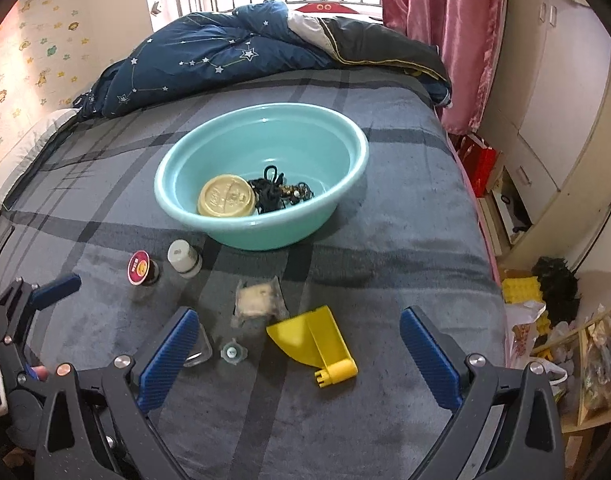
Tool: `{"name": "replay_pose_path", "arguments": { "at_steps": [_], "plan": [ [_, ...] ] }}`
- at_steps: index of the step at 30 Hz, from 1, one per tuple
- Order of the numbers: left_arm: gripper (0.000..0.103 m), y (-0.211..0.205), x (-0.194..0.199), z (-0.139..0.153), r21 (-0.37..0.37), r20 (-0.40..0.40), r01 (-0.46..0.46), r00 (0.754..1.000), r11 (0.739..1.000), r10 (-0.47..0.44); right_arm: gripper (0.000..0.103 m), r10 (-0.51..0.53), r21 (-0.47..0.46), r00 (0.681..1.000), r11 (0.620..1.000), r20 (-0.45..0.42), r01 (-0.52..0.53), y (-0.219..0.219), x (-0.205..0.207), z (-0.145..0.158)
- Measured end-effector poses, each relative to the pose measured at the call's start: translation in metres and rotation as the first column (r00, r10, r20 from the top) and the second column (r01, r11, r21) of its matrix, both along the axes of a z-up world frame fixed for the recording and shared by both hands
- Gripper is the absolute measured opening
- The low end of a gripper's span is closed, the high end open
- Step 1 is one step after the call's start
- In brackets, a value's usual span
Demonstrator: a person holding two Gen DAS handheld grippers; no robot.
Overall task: Organize objects
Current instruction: 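Withdraw both tools from the basin toward the yellow scoop and clear box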
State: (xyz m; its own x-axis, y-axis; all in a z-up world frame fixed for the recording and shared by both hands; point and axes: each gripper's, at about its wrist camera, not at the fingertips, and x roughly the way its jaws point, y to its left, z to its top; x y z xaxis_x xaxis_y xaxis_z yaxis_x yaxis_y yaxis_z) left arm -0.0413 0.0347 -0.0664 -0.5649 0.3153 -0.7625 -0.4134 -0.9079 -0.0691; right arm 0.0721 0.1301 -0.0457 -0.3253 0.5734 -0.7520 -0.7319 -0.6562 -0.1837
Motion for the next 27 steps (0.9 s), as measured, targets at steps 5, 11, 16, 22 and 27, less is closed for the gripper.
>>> {"name": "replay_pose_path", "arguments": {
  "at_steps": [5,11,16,22,27],
  "plan": [
    [0.103,0.001,0.003,-0.010,-0.008,0.017,0.000,1.000,1.000,0.001,0.102,-0.005,-0.017,1.000,1.000,0.003,0.005,0.001,0.006,-0.010],
    [0.103,0.002,0.006,-0.008,-0.008,0.008,0.005,1.000,1.000,-0.005,0.102,-0.012,-0.027,1.000,1.000,0.011,0.012,0.003,0.011,-0.015],
    [0.103,0.003,0.003,-0.015,-0.015,0.033,0.006,0.999,1.000,-0.005,0.102,-0.016,-0.028,1.000,0.999,0.019,0.017,0.004,0.012,-0.017],
    [0.103,0.011,-0.003,-0.028,-0.021,0.057,0.020,0.998,1.000,-0.018,0.102,-0.047,-0.049,0.997,0.998,0.053,0.050,0.015,0.018,-0.029],
    [0.103,0.016,-0.008,-0.042,-0.036,0.088,0.035,0.996,0.999,-0.032,0.102,-0.064,-0.071,0.994,0.995,0.085,0.070,0.026,0.024,-0.046]
  ]
}}
